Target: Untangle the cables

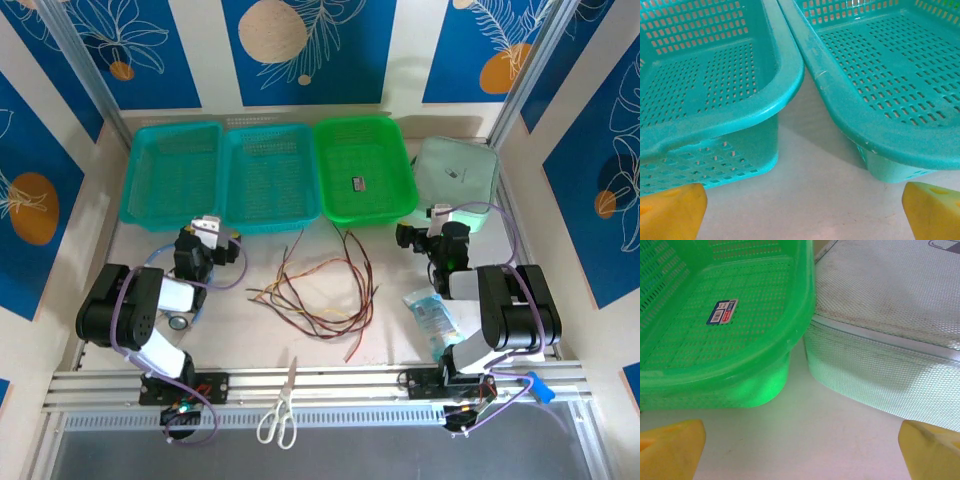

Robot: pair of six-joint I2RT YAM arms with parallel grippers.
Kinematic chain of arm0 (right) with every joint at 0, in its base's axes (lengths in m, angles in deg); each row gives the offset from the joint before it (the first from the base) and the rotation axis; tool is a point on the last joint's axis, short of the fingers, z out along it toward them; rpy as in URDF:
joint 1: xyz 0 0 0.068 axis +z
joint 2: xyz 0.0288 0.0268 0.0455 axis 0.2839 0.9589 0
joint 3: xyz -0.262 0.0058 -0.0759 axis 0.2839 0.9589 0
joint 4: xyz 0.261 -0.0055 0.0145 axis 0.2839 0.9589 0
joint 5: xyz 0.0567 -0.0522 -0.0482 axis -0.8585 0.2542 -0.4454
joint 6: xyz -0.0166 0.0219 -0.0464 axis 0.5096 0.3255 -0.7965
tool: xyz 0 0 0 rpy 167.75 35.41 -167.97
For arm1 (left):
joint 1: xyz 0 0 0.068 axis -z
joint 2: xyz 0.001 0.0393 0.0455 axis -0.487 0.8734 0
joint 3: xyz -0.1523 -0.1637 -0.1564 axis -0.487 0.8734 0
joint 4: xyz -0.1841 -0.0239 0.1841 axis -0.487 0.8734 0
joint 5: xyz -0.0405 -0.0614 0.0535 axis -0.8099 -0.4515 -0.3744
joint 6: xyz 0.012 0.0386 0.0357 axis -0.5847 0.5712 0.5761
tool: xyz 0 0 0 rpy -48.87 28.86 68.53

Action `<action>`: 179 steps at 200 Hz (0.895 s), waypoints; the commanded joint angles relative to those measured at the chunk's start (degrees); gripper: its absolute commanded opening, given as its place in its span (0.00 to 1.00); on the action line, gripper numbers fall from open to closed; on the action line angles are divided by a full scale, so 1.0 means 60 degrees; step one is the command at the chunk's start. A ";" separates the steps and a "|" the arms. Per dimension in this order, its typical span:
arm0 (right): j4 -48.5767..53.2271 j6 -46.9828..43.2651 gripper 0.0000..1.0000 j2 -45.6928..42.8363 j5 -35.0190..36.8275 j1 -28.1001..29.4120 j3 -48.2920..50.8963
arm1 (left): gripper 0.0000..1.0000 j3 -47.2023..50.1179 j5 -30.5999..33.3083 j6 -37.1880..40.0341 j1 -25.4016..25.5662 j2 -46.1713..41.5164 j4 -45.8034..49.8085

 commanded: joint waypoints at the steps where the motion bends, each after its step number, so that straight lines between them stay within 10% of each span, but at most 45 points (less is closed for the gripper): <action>1: -0.0053 0.0058 0.99 -0.0006 0.0069 -0.0034 -0.0196 | 1.00 -0.0223 -0.0023 -0.0162 -0.0099 -0.0193 0.0172; 179: 0.0433 -0.0151 0.99 -0.0272 -0.0513 -0.0064 -0.0339 | 1.00 0.0919 0.0953 -0.0497 -0.0100 -0.0435 -0.1912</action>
